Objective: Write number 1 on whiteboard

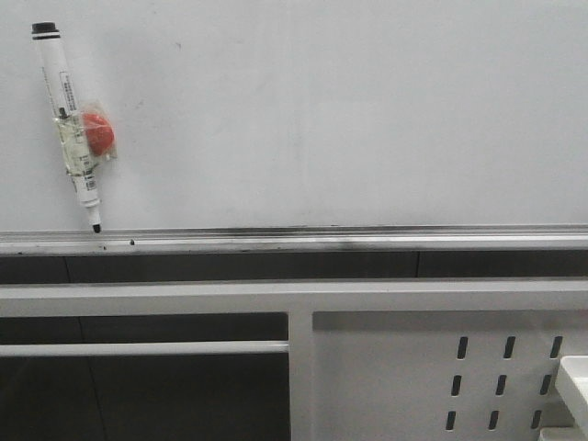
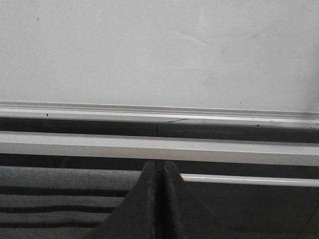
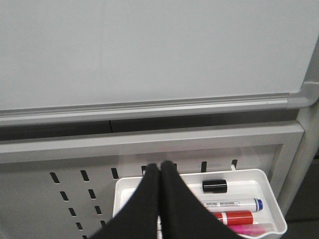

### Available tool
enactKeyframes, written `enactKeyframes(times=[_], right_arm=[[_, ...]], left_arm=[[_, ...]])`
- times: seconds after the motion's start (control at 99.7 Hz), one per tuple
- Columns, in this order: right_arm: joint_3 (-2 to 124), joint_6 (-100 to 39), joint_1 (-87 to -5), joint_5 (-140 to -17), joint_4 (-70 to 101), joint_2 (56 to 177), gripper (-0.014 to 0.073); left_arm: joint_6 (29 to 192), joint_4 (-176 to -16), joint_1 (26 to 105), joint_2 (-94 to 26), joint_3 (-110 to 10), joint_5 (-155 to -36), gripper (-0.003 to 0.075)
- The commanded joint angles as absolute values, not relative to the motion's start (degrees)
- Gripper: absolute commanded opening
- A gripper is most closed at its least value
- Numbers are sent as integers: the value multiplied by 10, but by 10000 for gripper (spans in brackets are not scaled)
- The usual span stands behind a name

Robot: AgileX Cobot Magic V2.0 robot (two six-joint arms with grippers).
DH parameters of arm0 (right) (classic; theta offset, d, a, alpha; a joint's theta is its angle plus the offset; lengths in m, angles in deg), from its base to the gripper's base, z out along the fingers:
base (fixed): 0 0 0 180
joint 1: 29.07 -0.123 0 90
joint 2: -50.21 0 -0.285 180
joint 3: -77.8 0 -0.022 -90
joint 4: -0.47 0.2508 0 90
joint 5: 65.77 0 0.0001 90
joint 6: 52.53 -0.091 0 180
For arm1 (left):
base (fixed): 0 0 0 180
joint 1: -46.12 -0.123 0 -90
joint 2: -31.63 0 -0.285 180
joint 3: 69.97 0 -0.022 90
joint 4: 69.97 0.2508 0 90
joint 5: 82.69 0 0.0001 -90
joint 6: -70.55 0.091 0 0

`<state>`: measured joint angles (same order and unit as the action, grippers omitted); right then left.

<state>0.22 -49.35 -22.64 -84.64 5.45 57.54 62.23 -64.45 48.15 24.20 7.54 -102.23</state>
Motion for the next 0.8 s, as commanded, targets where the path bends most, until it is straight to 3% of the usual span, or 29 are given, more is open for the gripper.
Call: enactKeyframes(times=[0.0, 0.792], right_arm=[[-7, -493, -224, -832, 57, 563, -69], [-7, -493, -224, -816, 57, 563, -69]], left_arm=[[618, -644, 486, 254, 95, -992, -20], [619, -662, 486, 254, 95, -951, -20]])
